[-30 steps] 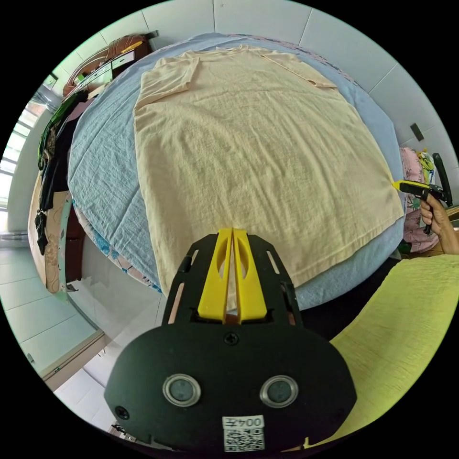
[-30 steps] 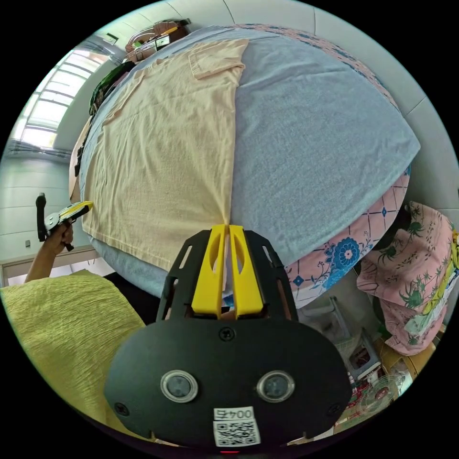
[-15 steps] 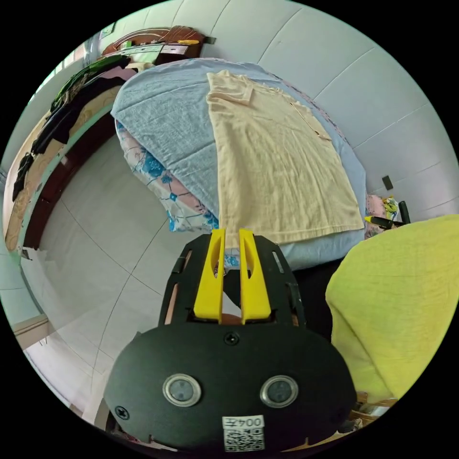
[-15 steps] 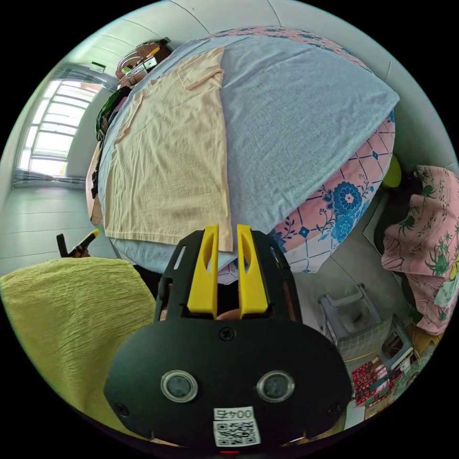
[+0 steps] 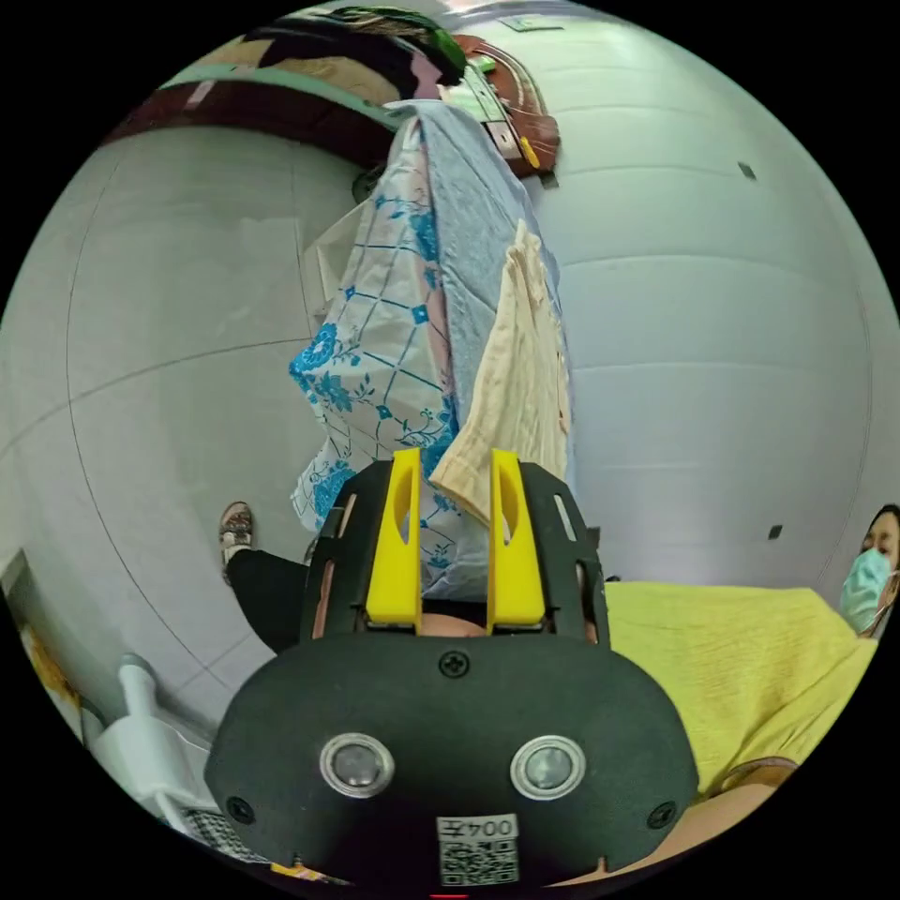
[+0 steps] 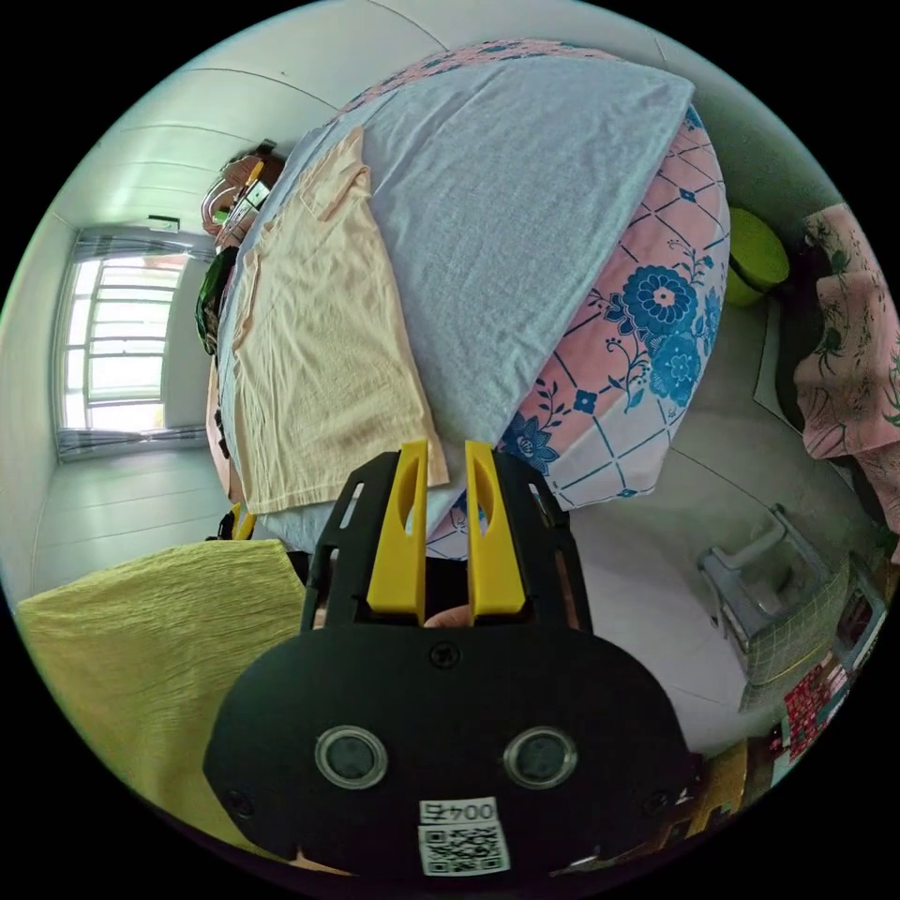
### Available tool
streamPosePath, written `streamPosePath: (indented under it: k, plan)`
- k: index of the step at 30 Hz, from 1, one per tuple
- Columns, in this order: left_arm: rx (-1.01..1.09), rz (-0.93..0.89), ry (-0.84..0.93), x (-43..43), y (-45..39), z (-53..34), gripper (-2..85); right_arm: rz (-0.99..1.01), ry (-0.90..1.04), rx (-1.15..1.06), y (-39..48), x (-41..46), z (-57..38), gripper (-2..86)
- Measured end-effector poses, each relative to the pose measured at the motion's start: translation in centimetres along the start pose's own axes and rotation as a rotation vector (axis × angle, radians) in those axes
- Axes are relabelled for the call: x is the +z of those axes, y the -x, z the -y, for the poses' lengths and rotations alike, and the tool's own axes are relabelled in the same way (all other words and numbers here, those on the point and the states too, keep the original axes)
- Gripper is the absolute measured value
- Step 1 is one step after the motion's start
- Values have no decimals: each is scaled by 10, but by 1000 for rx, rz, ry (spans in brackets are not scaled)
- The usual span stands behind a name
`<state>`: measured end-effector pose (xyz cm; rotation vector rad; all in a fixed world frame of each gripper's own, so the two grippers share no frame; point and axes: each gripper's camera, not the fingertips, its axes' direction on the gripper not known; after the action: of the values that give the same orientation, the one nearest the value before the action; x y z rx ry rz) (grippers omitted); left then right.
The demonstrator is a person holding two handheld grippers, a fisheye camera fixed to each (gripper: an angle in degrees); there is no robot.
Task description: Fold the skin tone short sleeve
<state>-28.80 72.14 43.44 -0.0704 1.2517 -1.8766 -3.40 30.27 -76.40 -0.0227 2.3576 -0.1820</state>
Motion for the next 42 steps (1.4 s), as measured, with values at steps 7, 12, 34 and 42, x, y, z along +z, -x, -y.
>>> streamPosePath:
  k: [7,12,34,42]
  plan:
    - [-16,-87,80,-12,35,21,99,38,-1,29,-25,15,-5,65]
    - [-13,-196,126,-20,50,28,85,131,58,27,-46,26,-7,65]
    - [51,-105,168,-26,54,26,71,370,42,93,-96,62,-35,70]
    - [71,-2,176,-13,39,22,39,342,63,31,-83,74,-37,65]
